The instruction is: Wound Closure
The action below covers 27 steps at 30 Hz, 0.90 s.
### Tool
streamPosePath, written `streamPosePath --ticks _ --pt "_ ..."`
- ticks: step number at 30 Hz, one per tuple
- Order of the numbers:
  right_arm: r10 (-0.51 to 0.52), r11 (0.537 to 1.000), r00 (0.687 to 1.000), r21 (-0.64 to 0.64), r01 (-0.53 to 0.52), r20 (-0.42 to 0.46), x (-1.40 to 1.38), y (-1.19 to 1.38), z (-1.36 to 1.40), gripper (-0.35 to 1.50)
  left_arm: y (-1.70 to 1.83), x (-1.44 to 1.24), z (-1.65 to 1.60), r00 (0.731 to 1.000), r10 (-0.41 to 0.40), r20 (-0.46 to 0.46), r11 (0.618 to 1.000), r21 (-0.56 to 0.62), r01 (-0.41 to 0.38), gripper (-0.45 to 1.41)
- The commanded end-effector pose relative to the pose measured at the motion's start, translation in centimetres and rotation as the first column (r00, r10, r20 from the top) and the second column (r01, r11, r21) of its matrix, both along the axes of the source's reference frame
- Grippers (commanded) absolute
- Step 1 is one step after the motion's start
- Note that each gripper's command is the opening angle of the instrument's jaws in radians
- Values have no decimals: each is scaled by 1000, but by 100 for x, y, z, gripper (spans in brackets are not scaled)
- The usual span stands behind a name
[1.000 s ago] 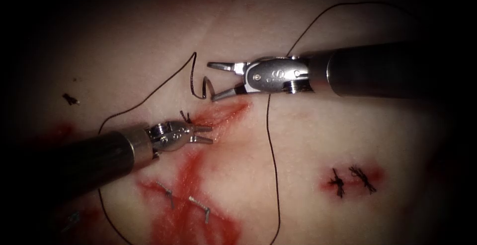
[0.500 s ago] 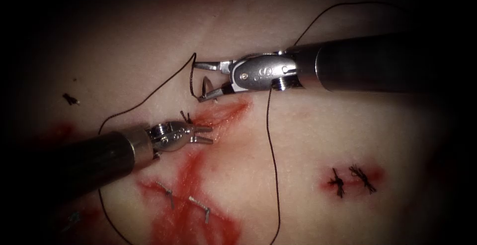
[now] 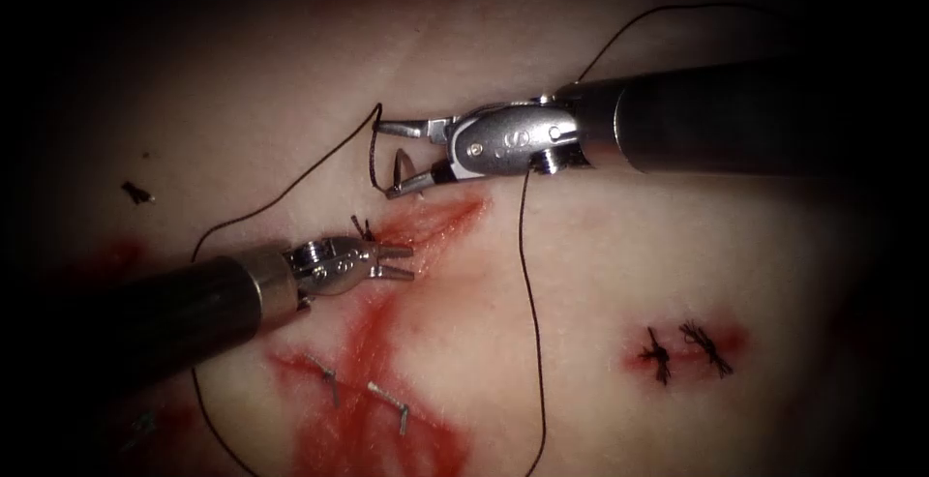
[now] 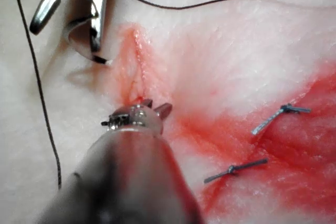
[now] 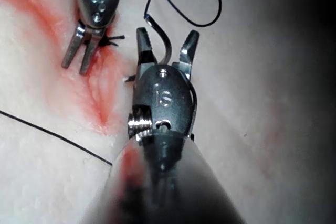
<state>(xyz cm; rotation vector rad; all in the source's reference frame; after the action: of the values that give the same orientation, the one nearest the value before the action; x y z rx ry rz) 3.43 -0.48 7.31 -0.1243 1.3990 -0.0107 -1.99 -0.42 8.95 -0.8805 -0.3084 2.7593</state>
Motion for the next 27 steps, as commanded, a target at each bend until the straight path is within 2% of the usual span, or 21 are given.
streamPosePath --ticks 1,5,7,10,11,12,15,19,27 --pt "-2 1000 1000 0 2 -2 7 1 4 128 1 -5 7 1000 1 1 1000 0 -1 26" --pt "8 1000 1000 2 -8 -12 7 4 3 116 1 -5 7 1000 1 2 1000 0 -1 26" --pt "5 1000 1000 -15 -5 -12 7 5 3 103 1 -5 7 1000 1 2 1000 0 -1 26" --pt "4 1000 1000 -15 -4 -13 5 7 4 56 1 -5 7 1000 1 2 1000 0 -1 27" --pt "3 1000 1000 -16 -4 -13 4 7 4 17 1 -5 7 1000 1 2 1000 0 -1 27" --pt "4 1000 1000 -17 -4 -15 3 6 4 -33 1 -5 7 1000 1 2 1000 0 -1 27" --pt "0 1000 1000 -18 0 -14 3 4 5 -35 1 -5 7 1000 1 2 1000 0 -1 27" --pt "-55 998 998 -17 55 -5 4 -2 8 -35 1 -5 7 1000 2 2 1000 0 -2 27" --pt "-57 993 998 106 56 2 3 -8 15 -35 1 -4 7 1000 2 2 1000 0 -2 29"
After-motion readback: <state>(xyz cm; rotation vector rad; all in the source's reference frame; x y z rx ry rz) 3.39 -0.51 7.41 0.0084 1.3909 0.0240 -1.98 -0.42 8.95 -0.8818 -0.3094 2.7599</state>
